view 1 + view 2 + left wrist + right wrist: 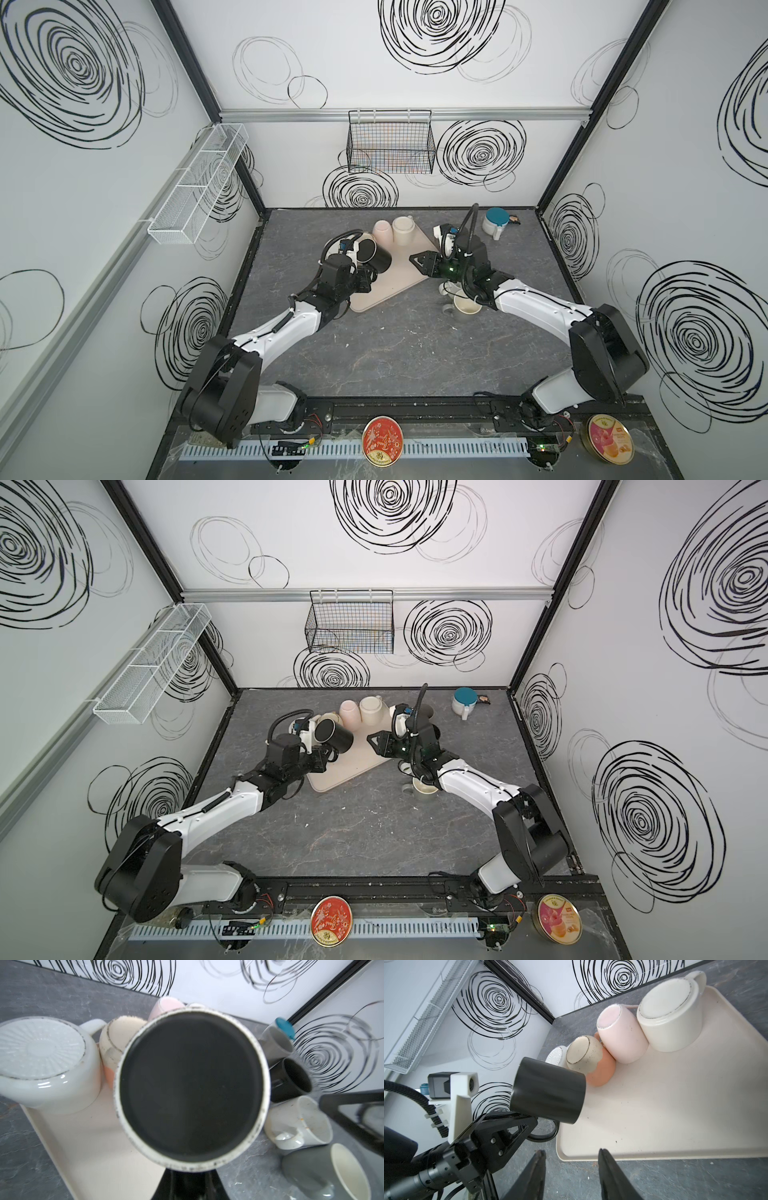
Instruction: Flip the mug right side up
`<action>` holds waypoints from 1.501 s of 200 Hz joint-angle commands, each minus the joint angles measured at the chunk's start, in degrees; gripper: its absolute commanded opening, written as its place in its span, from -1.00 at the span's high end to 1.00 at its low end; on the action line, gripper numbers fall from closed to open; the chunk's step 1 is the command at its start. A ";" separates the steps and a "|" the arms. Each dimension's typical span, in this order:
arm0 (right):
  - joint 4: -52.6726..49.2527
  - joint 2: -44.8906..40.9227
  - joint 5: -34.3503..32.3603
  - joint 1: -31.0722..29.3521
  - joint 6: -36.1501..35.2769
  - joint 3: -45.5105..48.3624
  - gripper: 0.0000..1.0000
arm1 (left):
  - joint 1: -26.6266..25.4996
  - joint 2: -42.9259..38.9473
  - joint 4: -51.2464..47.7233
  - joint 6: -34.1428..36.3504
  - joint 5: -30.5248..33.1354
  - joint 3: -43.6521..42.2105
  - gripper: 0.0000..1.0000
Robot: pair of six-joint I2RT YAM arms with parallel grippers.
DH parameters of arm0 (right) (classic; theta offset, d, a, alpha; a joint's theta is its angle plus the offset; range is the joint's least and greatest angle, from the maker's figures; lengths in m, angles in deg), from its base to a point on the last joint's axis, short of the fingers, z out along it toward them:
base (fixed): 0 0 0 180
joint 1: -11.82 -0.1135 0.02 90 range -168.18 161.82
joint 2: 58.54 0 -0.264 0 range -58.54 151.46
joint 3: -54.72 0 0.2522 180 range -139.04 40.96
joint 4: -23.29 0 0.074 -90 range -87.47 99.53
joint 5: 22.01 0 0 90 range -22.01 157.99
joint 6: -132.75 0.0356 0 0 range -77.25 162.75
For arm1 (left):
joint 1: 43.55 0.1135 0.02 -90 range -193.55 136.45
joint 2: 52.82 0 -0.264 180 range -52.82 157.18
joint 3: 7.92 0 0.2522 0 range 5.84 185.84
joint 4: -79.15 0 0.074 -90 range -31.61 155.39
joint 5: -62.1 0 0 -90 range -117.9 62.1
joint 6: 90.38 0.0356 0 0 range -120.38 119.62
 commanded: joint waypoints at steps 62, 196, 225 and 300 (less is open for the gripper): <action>23.48 0.14 12.84 -1.46 10.96 1.29 0.02 | 2.21 -6.07 45.86 -18.73 -10.03 -5.01 1.00; 36.58 3.84 20.44 -6.05 14.40 -5.32 -0.05 | 3.75 -6.68 62.86 -30.58 -14.19 -7.37 1.00; 37.73 5.52 20.46 -6.01 15.47 -7.53 -0.05 | 3.75 -6.66 64.43 -31.74 -15.04 -7.83 1.00; 45.33 10.63 22.19 -6.37 20.97 -11.47 0.10 | 3.04 -4.54 66.45 -34.36 -19.25 -6.82 1.00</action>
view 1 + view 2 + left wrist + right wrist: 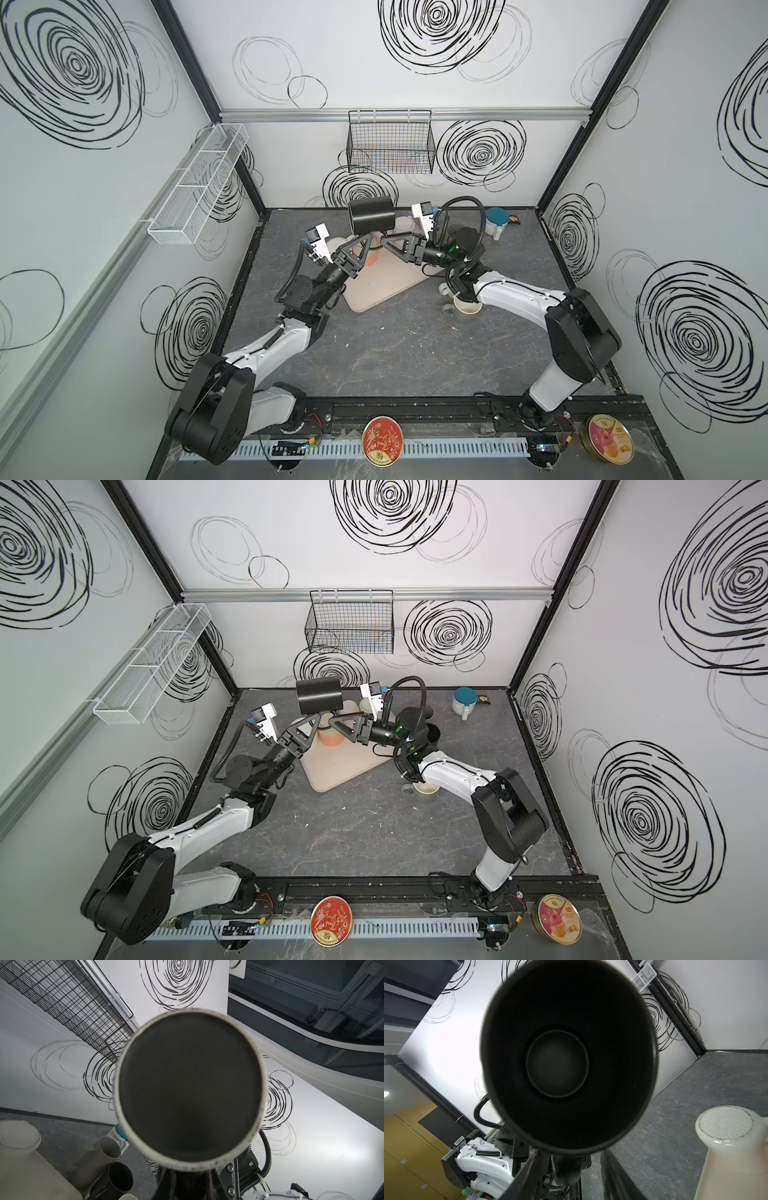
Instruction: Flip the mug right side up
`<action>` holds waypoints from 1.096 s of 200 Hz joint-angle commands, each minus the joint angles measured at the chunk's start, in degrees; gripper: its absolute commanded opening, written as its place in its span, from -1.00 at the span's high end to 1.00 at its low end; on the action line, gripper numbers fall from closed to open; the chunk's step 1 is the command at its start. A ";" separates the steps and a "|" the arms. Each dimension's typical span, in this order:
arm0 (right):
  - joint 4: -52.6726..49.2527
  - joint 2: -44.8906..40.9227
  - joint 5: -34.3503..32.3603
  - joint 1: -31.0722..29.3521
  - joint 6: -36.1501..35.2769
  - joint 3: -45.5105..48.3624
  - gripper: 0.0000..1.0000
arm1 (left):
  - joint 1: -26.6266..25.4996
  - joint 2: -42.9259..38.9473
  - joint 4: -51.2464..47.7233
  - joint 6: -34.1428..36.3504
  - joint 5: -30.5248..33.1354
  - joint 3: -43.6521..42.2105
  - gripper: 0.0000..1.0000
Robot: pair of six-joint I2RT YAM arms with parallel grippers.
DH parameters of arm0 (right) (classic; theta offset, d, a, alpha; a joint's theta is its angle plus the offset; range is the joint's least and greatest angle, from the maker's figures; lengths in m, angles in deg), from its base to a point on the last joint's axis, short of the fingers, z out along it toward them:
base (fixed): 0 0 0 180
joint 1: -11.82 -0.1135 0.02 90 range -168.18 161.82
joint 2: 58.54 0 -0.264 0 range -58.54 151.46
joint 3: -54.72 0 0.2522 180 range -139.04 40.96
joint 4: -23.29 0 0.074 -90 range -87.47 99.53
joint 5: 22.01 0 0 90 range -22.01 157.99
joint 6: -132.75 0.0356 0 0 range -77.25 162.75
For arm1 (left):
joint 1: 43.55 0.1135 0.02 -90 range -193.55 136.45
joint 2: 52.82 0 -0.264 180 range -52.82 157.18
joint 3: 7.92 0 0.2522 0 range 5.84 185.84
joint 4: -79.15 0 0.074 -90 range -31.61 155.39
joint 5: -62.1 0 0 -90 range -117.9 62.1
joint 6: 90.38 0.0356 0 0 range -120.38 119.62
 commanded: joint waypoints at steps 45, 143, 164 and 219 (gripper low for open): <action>8.12 1.26 2.33 -0.33 3.84 -2.51 0.67 | -0.44 1.69 9.11 -2.13 -3.89 1.56 1.00; -7.91 -3.23 -2.34 -0.11 -5.98 -2.17 1.00 | 1.41 -1.81 -5.57 6.86 -4.54 0.44 0.19; -17.27 -5.47 -7.11 -0.02 -11.36 -2.40 1.00 | 1.62 -5.45 -17.80 14.71 -2.60 0.61 0.14; -46.72 -5.11 -26.72 -1.65 -26.64 -8.88 1.00 | 1.34 -10.41 -45.53 31.01 8.19 2.52 0.04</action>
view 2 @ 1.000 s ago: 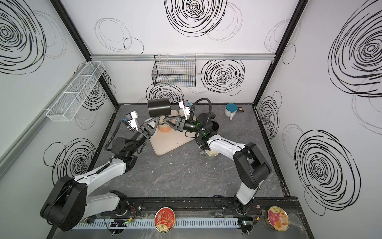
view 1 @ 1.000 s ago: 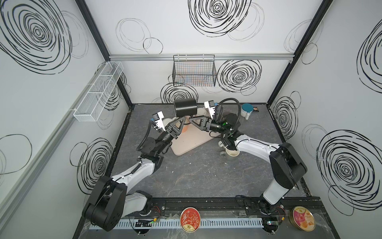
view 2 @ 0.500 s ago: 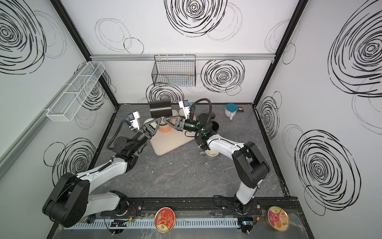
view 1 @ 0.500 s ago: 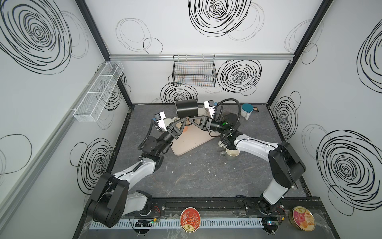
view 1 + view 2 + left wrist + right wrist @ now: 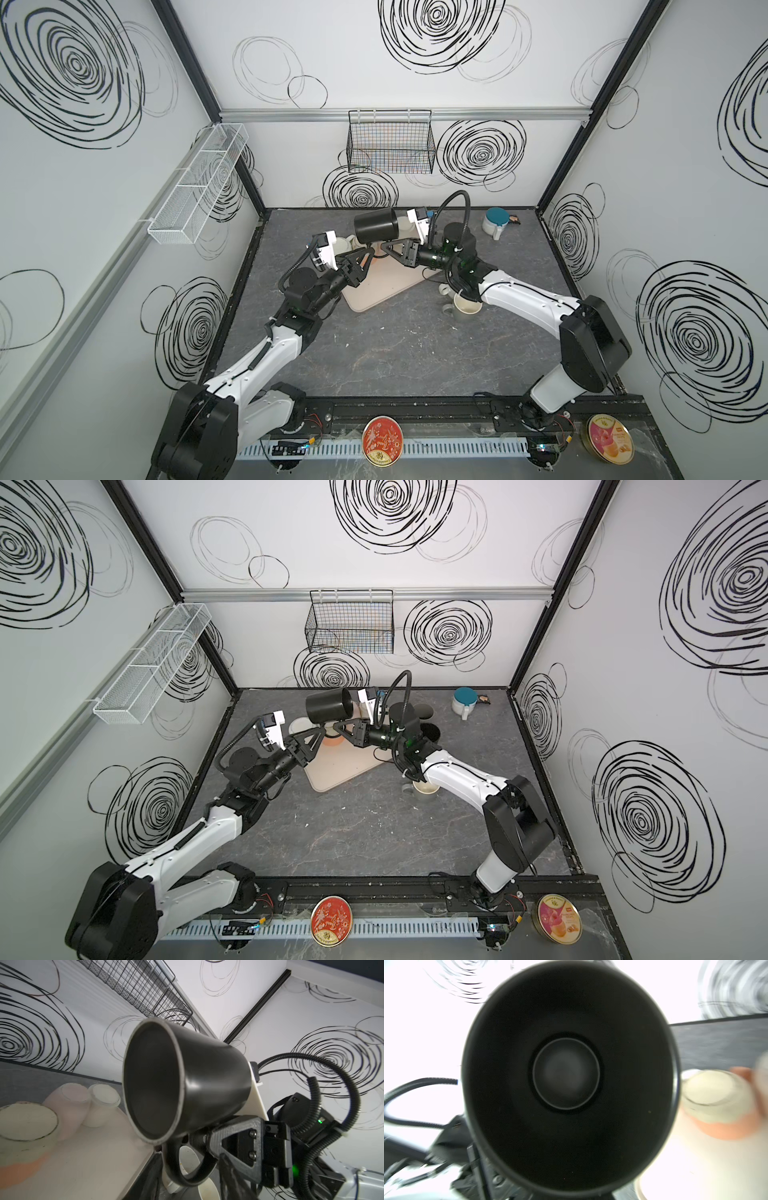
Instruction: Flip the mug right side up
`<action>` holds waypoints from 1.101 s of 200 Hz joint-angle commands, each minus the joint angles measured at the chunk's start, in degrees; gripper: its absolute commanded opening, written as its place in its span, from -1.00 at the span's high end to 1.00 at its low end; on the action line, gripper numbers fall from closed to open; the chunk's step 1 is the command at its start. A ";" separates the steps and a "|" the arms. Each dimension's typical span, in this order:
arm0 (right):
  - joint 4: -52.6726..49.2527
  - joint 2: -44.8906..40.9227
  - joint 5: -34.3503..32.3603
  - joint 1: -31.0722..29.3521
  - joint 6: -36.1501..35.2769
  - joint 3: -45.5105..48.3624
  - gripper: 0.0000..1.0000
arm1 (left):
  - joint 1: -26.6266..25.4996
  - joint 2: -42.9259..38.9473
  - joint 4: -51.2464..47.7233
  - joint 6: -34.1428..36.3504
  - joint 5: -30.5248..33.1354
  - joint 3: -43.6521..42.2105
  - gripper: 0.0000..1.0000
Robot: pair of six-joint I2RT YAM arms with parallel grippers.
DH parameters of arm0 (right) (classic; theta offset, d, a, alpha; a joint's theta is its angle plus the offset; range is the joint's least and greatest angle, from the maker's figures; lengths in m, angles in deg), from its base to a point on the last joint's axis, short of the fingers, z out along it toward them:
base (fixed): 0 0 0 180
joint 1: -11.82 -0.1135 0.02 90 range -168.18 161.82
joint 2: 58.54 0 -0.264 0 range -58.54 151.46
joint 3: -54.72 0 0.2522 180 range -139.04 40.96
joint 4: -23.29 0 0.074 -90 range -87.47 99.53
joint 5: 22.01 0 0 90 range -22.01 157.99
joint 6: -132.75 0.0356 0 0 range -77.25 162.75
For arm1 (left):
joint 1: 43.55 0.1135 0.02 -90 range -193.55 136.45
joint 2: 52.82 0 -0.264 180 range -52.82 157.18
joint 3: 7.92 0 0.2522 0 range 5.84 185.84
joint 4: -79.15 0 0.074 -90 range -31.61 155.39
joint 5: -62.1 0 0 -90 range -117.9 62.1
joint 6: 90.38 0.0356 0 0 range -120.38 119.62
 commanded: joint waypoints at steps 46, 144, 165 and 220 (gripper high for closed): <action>-27.29 5.58 -26.02 -4.11 -18.37 -13.10 1.00 | -0.38 3.68 -16.94 12.03 8.26 2.59 0.06; -31.45 7.43 -26.49 -2.58 -6.51 -15.47 1.00 | -20.93 13.66 -6.44 42.31 33.10 0.92 -0.07; -32.11 6.44 -24.59 -1.87 -2.80 -15.71 1.00 | -24.97 16.24 1.88 48.75 39.60 -0.30 -0.15; -32.40 5.62 -16.36 0.69 5.31 -14.93 1.00 | -28.39 25.70 10.57 58.52 48.02 4.26 -0.46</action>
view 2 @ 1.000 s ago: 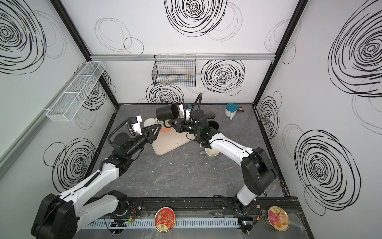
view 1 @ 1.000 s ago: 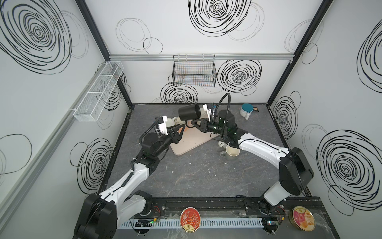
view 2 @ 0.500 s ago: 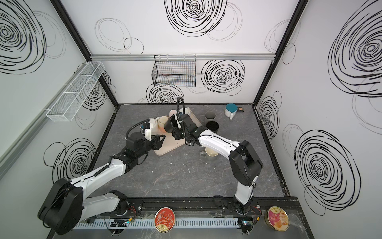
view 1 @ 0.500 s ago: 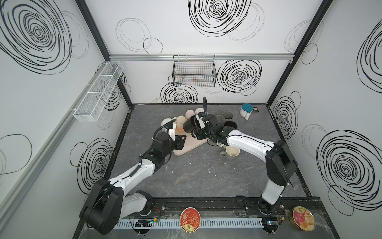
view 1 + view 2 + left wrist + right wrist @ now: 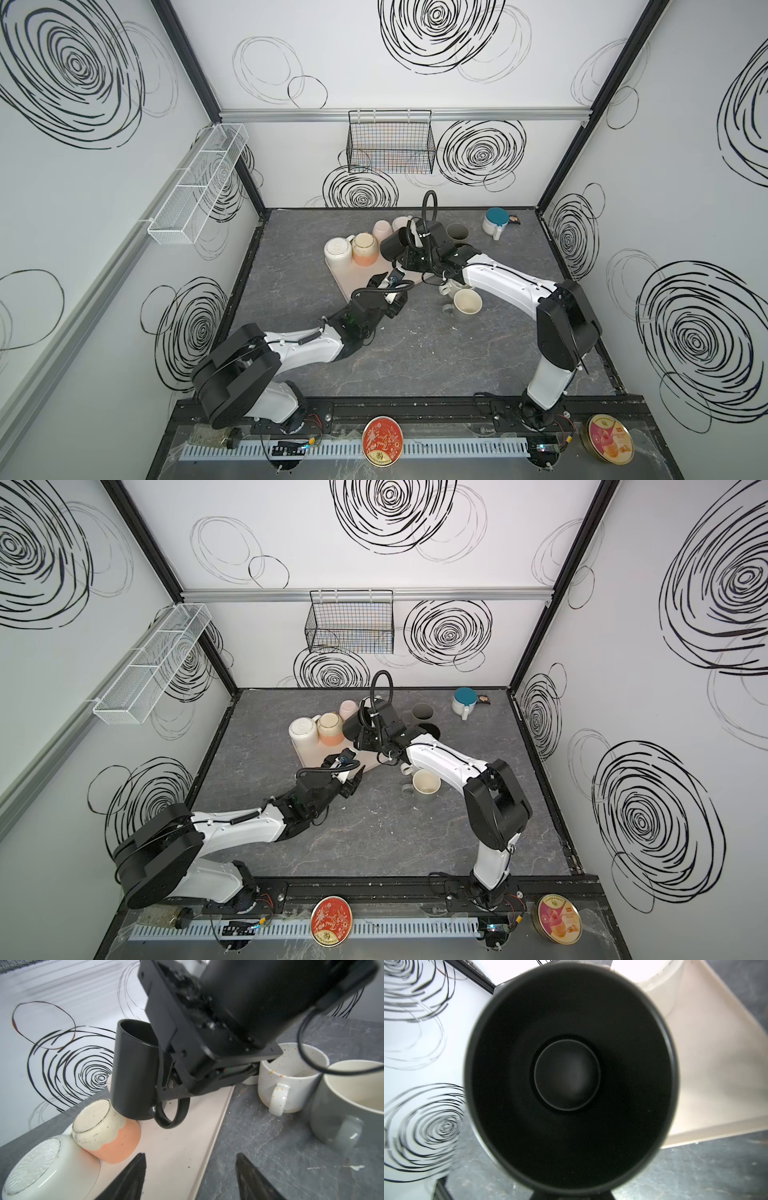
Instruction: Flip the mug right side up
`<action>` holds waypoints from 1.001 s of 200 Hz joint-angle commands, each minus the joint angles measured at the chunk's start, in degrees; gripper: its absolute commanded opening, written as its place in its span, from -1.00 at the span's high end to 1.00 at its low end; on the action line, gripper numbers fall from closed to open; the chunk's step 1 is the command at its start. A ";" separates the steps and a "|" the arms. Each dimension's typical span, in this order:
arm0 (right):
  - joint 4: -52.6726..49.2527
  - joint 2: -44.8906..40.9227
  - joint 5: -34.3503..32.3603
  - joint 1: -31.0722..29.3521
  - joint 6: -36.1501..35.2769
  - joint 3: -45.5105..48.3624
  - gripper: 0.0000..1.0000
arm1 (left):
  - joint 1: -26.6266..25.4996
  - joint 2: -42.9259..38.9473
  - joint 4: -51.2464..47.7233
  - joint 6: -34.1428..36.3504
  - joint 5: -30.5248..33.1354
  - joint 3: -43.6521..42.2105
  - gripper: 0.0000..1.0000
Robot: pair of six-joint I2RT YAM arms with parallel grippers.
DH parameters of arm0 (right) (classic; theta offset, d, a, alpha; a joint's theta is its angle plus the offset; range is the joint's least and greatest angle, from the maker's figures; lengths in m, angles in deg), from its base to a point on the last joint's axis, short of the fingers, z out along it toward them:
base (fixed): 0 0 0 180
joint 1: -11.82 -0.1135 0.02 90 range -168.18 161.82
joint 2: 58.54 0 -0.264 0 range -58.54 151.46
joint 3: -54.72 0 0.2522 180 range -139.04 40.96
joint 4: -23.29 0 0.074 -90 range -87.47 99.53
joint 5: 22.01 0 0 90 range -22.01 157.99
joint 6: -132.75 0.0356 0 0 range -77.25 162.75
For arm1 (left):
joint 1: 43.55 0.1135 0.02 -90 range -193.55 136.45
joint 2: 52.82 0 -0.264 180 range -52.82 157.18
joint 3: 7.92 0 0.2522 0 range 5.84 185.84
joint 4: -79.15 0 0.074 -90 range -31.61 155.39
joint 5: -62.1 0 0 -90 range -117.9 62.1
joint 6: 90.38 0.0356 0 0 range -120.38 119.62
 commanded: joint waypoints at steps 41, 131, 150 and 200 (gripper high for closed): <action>1.90 -5.94 5.42 1.11 6.81 -2.20 1.00 | -1.10 8.44 12.96 10.66 10.67 5.04 -0.54; 0.50 -6.72 5.51 1.09 9.58 -1.88 1.00 | -3.33 16.89 15.08 19.91 17.12 12.25 -0.30; 0.24 -7.11 4.96 1.20 9.53 -1.94 1.00 | -3.41 17.87 14.97 20.33 17.21 12.66 -0.14; 0.14 -7.86 4.90 1.82 9.76 -1.15 1.00 | -3.94 18.60 15.33 20.70 17.43 12.12 0.40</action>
